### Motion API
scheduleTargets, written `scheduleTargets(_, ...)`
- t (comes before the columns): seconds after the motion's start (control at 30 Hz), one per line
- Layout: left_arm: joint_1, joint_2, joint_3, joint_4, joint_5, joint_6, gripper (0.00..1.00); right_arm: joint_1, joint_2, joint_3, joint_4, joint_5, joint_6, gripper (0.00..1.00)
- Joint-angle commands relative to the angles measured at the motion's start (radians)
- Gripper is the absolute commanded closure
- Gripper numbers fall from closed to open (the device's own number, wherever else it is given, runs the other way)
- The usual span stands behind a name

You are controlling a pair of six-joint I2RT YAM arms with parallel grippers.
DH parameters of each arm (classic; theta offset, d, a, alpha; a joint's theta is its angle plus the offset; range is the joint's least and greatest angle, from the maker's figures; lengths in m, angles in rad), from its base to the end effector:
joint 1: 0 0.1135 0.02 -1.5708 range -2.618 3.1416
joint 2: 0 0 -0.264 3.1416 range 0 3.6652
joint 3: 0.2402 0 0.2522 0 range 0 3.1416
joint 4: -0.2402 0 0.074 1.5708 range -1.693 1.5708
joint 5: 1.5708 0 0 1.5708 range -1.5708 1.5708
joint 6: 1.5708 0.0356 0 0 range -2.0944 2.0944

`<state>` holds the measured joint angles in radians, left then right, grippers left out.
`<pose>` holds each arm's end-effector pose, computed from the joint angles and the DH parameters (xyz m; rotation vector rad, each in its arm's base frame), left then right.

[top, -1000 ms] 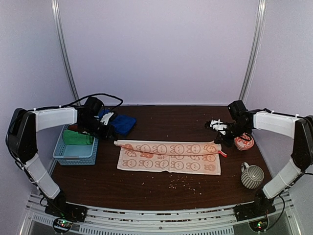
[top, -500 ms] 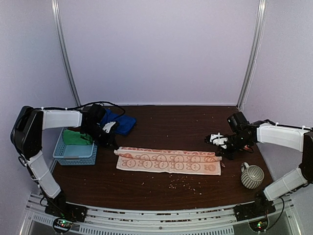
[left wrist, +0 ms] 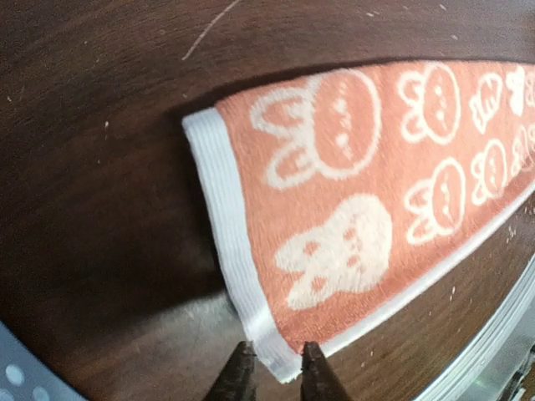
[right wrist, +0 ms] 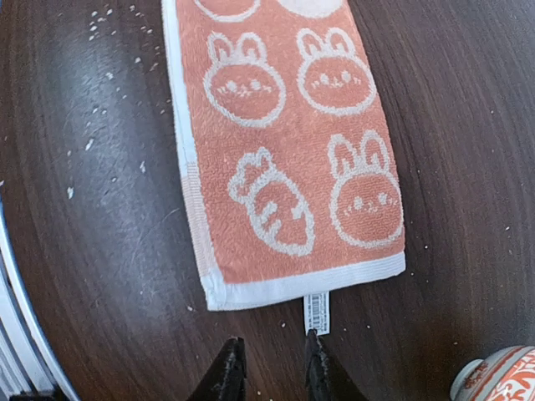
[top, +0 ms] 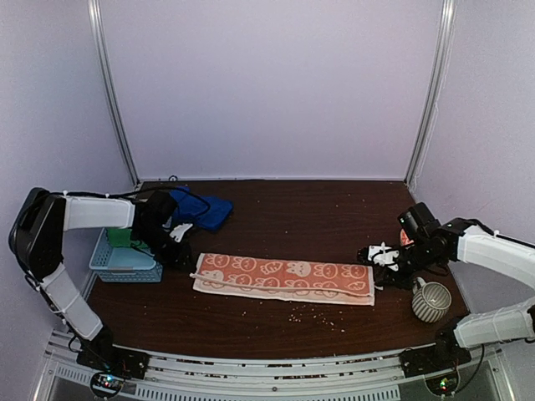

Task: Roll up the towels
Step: Fold the towel at the center of the board, then adjust the towel at the center of the board.

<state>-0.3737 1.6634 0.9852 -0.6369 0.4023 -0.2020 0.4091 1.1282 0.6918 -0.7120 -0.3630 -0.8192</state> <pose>0.2740 -0.1224 0.1661 0.3284 2.9181 -0.6811 0.1769 0.0905 0.2050 -1.6032 2.0938 0.3584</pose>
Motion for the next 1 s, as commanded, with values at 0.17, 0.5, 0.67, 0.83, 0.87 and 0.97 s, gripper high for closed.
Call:
scheduleTargets(0.17,0.005,-0.081,0.143,-0.009,-0.087,-0.029,0.66,-0.020,0.000,0.054,0.066,0.023,0.170,0.70)
scheduleTargets(0.5,-0.017,0.085,0.195,0.114,-0.053,-0.074,1.00,-0.020,0.328,0.229,0.093,0.015,0.288,0.74)
scheduleTargets(0.67,-0.057,0.122,0.178,0.159,-0.066,-0.083,1.00,-0.021,0.424,0.248,0.073,0.042,0.302,0.76)
scheduleTargets(0.83,-0.070,0.164,0.158,0.186,-0.109,-0.089,1.00,-0.020,0.503,0.257,0.084,0.088,0.318,0.79)
scheduleTargets(0.87,-0.070,0.171,0.155,0.190,-0.113,-0.089,1.00,-0.020,0.514,0.260,0.089,0.099,0.321,0.79)
scheduleTargets(0.97,-0.071,0.190,0.142,0.203,-0.118,-0.090,1.00,-0.020,0.550,0.275,0.107,0.142,0.325,0.80)
